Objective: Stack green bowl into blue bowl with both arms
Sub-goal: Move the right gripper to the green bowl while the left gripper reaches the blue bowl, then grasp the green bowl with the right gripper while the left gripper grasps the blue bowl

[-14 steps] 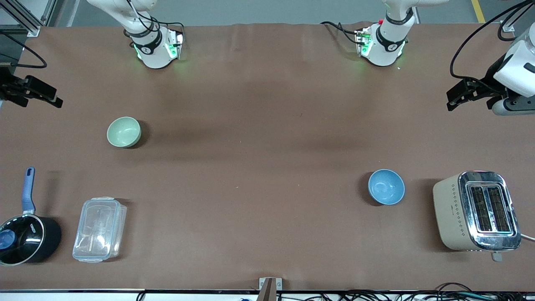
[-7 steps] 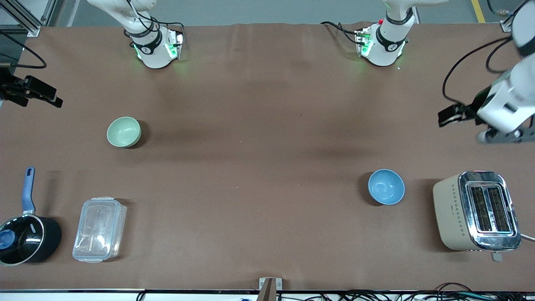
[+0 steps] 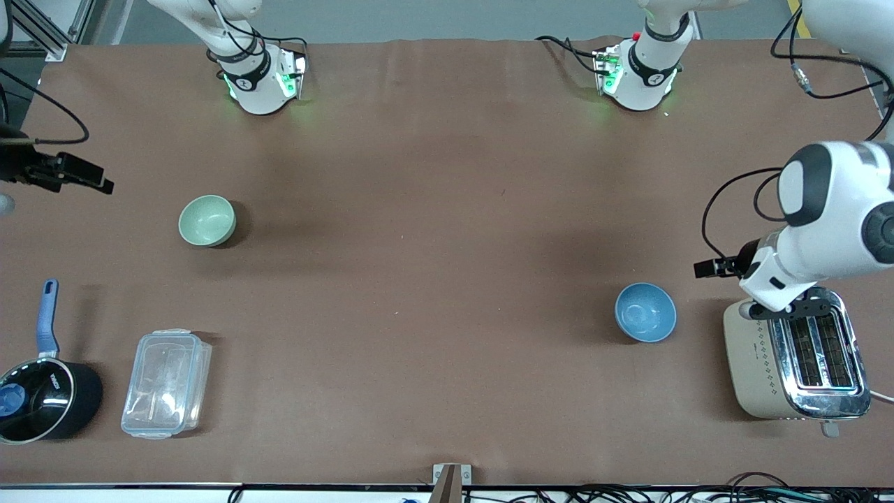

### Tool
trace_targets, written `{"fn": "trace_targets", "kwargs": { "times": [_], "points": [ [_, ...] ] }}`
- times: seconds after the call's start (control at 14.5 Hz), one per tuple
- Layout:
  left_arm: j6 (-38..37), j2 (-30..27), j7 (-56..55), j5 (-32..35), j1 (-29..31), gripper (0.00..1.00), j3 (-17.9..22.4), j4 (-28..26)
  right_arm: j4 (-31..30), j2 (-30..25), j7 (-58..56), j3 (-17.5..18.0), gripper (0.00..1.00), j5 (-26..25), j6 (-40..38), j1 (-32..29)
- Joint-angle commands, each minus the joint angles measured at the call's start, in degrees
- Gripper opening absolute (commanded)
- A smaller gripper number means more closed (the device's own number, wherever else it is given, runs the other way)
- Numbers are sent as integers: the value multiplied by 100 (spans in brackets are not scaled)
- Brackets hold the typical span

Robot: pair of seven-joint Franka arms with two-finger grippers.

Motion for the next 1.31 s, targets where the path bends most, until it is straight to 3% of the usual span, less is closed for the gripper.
{"fn": "trace_targets", "kwargs": {
  "times": [0.0, 0.14, 0.41, 0.62, 0.9, 1.1, 1.24],
  "points": [
    [649, 287, -142, -240, 17, 100, -17, -198, -978, -110, -461, 60, 100, 77, 822, -329],
    [967, 542, -143, -443, 0, 99, -43, -225, -1531, 38, -567, 60, 100, 77, 1550, -488],
    [1511, 982, -143, -496, -44, 81, -96, -216, -2534, 521, -918, 60, 98, 77, 2905, -708],
    [1855, 1193, -134, -531, -71, 75, -131, -181, -2598, 1119, -963, 69, 97, 86, 3074, -735],
    [2092, 1466, -99, -540, -62, 50, -175, -154, -2677, 1857, -1120, 69, 90, 95, 3390, -813],
    [2110, 1606, -99, -549, -62, 27, -219, 12, -2677, 2104, -1174, 78, 84, 104, 3444, -875],
    [2102, 1607, -107, -549, -71, 16, -228, 56, -2694, 2131, -1244, 86, 75, 104, 3426, -875]
  ]
}}
